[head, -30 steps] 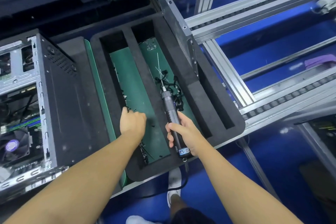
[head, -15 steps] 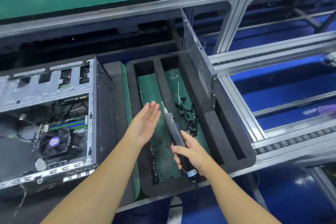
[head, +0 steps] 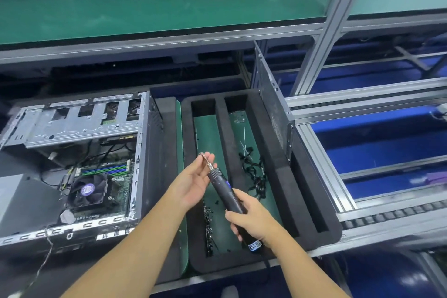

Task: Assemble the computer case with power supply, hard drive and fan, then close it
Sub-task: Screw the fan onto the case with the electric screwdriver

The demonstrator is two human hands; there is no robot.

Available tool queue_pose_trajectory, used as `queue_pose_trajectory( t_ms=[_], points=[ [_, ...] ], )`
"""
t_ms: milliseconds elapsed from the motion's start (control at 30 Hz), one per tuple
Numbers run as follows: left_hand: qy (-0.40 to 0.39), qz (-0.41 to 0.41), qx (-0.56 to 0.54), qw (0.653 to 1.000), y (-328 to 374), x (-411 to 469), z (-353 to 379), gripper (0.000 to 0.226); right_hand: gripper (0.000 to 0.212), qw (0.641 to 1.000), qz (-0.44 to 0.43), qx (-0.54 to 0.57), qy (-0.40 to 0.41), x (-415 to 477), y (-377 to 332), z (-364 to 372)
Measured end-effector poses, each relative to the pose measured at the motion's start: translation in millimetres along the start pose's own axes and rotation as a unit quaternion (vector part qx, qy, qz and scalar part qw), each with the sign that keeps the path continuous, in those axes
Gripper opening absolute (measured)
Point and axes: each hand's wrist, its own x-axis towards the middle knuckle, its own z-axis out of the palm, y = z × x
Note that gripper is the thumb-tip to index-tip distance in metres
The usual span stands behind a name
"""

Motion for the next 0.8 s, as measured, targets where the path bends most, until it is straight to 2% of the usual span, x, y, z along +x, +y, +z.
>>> queue_pose_trajectory(
  t_ms=[133, 300, 500, 633, 800],
  points=[
    [0.011, 0.002, -0.006, 1.0, -2, -2, -2, 0.024, 0.049, 0.999, -0.013, -0.043, 0.015, 0, 0, 0],
    [0.01, 0.003, -0.011, 1.0, -4, -3, -4, 0.026, 0.053, 0.996, -0.023, -0.074, 0.032, 1, 4, 4],
    [-0.002, -0.002, -0.016, 1.0, -6, -5, -9, 0.014, 0.054, 0.994, -0.024, -0.096, 0.039, -1, 8, 6],
    [-0.003, 0.005, 0.017, 1.0, -7, -8, -12, 0.017, 0.055, 0.991, -0.033, -0.117, 0.052, -3, 8, 10],
    [-0.019, 0.029, -0.016, 0.999, -6, -12, -7, 0.02, 0.057, 0.991, -0.041, -0.113, 0.064, -5, 5, 14]
  ],
)
